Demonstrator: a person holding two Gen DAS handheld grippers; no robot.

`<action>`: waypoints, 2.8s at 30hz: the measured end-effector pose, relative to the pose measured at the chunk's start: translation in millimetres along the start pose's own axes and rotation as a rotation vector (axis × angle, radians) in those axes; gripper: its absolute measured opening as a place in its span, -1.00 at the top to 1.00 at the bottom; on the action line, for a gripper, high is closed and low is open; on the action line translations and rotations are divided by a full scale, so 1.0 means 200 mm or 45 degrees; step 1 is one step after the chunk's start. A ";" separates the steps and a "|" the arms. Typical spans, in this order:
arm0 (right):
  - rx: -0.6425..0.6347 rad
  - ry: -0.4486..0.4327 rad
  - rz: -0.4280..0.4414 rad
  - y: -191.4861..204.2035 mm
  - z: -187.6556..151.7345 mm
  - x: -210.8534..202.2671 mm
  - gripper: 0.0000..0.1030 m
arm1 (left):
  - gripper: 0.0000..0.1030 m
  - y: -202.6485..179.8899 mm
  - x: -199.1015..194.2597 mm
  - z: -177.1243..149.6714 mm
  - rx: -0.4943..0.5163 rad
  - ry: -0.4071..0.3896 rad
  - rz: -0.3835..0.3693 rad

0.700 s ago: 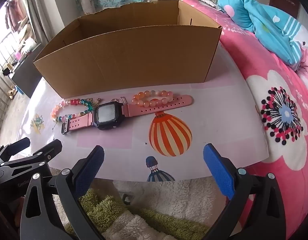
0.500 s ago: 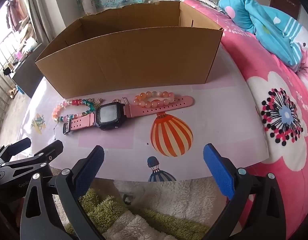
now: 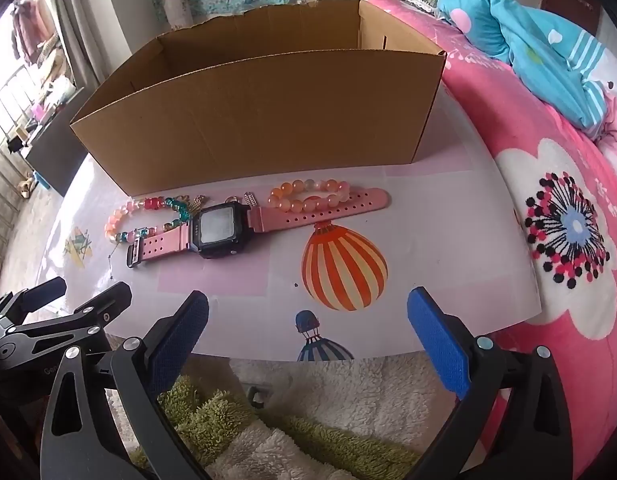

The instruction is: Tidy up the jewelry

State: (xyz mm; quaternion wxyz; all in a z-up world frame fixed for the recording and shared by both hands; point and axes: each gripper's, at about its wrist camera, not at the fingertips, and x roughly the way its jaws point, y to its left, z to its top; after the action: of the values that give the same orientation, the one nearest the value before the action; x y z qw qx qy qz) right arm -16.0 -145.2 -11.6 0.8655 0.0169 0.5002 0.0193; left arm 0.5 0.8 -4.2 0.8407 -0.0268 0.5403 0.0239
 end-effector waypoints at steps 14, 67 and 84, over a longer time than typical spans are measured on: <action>-0.008 -0.009 -0.002 0.00 0.00 -0.01 -0.88 | -0.86 -0.01 0.00 0.00 0.003 -0.001 -0.001; -0.020 -0.013 -0.006 0.01 0.02 -0.01 -0.88 | -0.86 0.03 0.01 0.01 -0.026 -0.011 -0.010; -0.174 -0.115 0.117 0.10 0.00 -0.03 -0.88 | -0.86 0.16 0.05 0.12 0.018 -0.115 -0.143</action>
State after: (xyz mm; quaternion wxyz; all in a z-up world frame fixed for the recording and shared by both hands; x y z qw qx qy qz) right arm -20.3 -124.7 -5.4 0.8844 -0.0183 0.4570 0.0925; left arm 23.8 35.2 -4.8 0.8644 -0.0500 0.4997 -0.0258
